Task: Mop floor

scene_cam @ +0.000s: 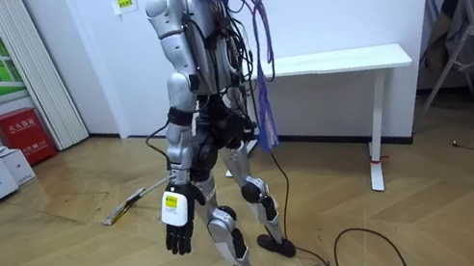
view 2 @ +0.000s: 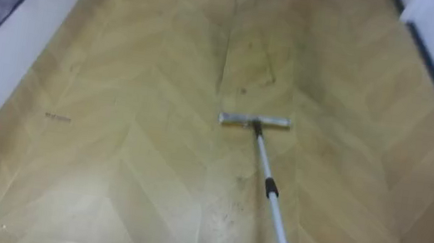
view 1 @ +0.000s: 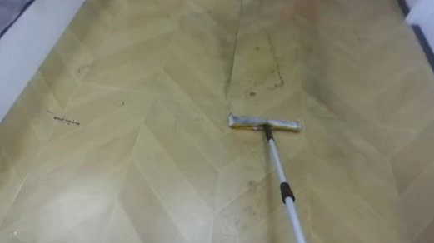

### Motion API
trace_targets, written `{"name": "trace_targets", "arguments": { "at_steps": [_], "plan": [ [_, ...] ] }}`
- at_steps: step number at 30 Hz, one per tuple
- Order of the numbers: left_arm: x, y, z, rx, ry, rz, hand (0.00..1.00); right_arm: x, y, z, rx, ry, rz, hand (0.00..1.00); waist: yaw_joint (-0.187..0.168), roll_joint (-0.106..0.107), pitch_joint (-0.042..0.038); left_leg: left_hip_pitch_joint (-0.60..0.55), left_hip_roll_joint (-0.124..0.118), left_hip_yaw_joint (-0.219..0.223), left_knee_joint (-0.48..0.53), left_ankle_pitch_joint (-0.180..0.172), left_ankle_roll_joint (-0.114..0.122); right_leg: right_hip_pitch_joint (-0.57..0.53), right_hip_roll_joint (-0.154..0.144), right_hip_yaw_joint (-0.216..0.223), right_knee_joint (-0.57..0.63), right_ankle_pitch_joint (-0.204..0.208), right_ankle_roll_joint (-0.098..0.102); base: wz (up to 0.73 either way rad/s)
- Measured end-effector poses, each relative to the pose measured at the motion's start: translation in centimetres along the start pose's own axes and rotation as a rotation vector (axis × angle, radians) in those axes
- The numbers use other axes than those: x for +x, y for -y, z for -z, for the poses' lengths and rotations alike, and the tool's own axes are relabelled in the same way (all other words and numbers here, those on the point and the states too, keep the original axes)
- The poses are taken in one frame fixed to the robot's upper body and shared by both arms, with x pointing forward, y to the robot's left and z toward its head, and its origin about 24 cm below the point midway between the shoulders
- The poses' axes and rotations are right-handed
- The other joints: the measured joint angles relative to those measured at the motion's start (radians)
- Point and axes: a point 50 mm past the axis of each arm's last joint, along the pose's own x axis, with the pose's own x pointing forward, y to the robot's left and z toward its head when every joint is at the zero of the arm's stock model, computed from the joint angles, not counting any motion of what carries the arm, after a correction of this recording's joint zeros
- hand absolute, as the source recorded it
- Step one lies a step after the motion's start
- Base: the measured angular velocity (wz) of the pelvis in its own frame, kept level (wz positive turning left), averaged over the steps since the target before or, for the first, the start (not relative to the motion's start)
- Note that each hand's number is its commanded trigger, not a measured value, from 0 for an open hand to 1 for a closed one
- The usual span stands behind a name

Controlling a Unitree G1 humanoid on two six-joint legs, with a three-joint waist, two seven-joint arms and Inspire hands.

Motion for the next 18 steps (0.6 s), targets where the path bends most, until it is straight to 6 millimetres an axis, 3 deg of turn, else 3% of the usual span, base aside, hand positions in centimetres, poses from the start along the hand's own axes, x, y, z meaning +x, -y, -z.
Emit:
{"name": "trace_targets", "arguments": {
  "at_steps": [18],
  "plan": [
    [-0.14,0.86,1.16,-0.022,-0.046,0.083,0.0,0.05,-0.61,0.9,0.069,-0.042,-0.093,1.0,-0.003,0.0,-0.0027,0.02,0.0,0.002,0.001,-0.001,0.0,0.019,0.0,-0.01,0.0,0.0,0.0,0.0]
  ]
}}
